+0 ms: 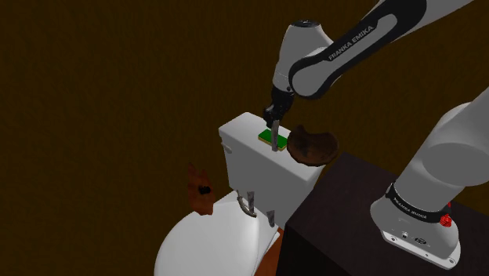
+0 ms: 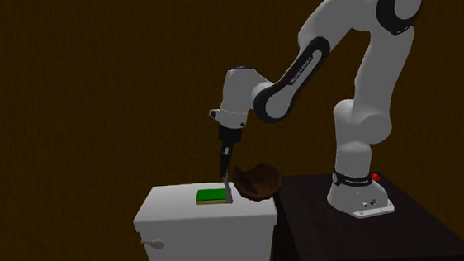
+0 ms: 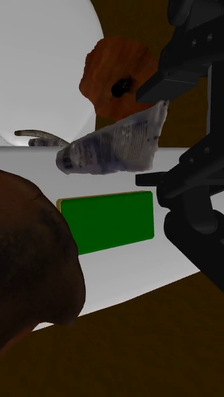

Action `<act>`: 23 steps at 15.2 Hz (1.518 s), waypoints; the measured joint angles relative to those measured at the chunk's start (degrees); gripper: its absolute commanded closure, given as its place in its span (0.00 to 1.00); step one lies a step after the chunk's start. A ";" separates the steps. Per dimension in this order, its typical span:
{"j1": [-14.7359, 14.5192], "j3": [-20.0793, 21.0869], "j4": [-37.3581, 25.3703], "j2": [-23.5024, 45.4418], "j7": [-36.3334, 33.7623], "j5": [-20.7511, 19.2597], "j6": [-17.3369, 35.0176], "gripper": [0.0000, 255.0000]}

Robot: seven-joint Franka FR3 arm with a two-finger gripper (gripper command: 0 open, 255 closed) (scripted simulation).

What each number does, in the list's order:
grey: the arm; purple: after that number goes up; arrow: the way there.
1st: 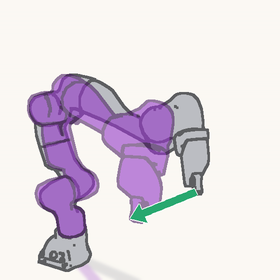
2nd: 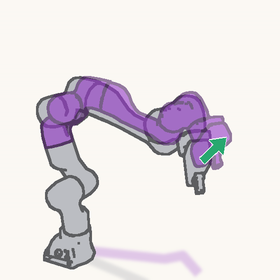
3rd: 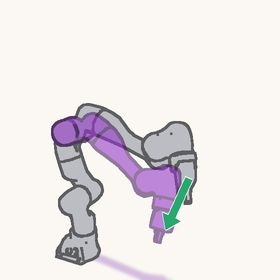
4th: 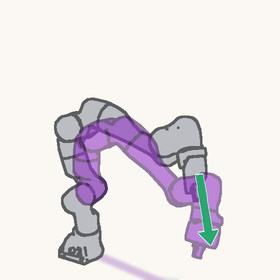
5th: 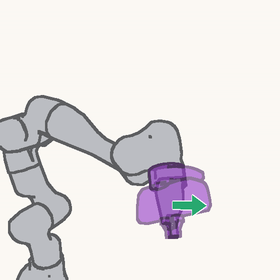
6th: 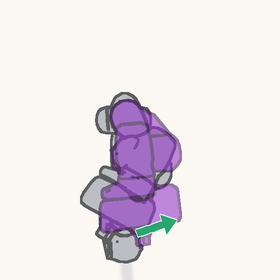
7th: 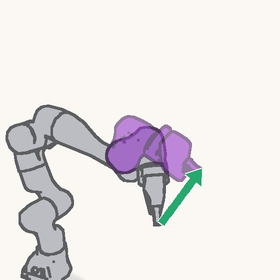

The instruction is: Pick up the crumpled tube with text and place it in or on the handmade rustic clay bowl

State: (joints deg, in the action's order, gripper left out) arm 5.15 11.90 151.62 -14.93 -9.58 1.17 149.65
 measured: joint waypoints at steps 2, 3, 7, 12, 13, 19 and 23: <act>-0.16 -0.06 -0.72 -0.96 0.09 0.25 -1.68 1.00; -0.25 -0.22 -1.01 -1.72 0.33 0.44 -2.71 1.00; -0.53 -0.55 -2.43 -4.08 0.76 0.93 -6.47 1.00; -0.74 -0.96 -4.50 -6.48 1.20 1.31 -10.92 1.00; -0.74 -1.08 -4.99 -6.87 1.33 1.34 -11.81 1.00; -0.89 -1.48 -7.93 -9.25 1.64 1.57 -17.11 1.00; -0.87 -1.73 -10.32 -10.13 1.82 1.57 -20.38 1.00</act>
State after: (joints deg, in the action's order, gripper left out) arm 4.27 10.17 141.29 -25.06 -7.76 2.75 129.26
